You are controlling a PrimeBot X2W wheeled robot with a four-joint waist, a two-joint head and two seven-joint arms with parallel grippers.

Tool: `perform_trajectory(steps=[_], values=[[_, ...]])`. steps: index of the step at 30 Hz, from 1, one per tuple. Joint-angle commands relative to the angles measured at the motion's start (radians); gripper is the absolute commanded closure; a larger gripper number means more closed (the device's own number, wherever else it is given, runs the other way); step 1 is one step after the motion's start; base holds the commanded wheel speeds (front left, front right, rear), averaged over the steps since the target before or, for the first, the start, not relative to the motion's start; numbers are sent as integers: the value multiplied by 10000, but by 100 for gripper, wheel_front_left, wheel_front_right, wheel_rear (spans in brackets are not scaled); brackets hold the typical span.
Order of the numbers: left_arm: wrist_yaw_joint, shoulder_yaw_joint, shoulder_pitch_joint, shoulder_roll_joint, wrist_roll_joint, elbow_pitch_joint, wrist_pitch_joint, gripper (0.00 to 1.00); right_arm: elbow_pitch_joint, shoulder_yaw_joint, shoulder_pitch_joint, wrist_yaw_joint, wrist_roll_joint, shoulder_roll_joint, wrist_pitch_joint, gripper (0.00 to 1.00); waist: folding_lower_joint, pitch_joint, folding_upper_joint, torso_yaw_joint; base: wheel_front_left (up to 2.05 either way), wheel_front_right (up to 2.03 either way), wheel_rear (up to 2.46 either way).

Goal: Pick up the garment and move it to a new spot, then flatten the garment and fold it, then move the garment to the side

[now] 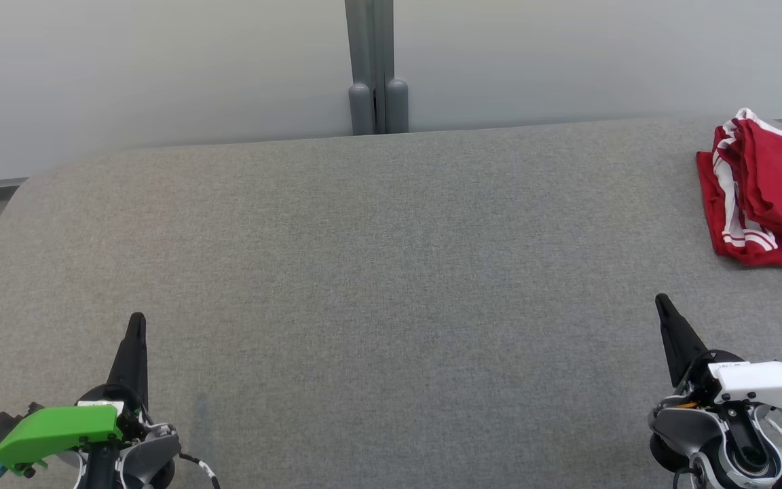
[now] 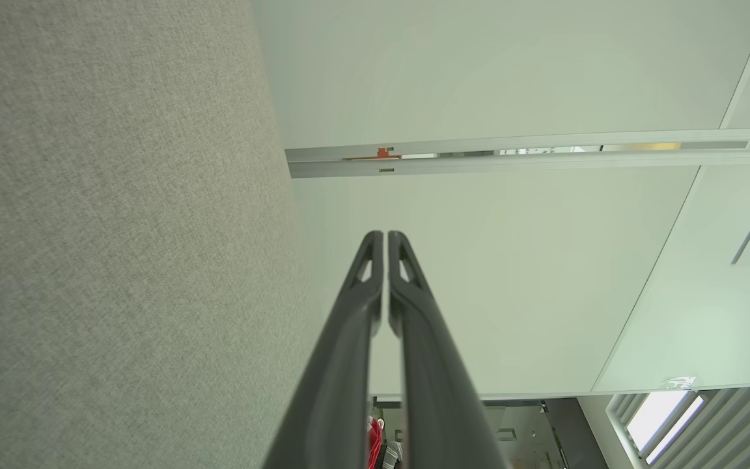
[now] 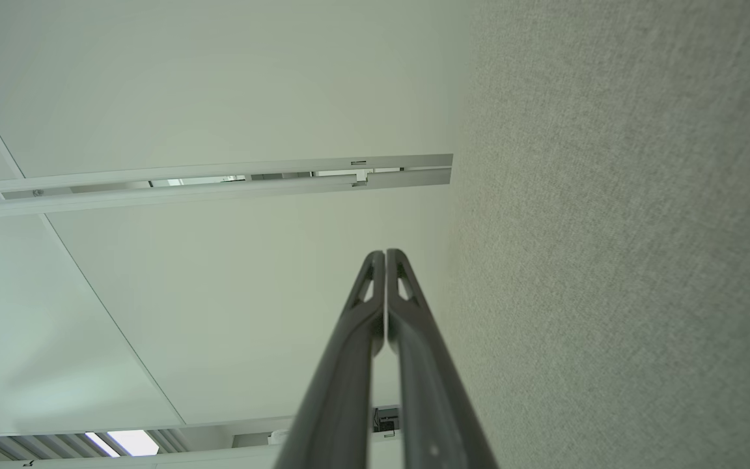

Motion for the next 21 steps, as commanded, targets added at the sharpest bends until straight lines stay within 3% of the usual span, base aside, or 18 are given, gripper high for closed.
perform_trajectory(steps=[1,21], values=[[-48,23,-105,48,-23,-27,34,100,24,-24,-66,4,-29,-7,48,100,0,0,0,0,0,0,0],[-48,22,-105,48,-23,-27,33,100,24,-36,-67,4,-36,4,44,100,0,0,0,0,0,0,0]])
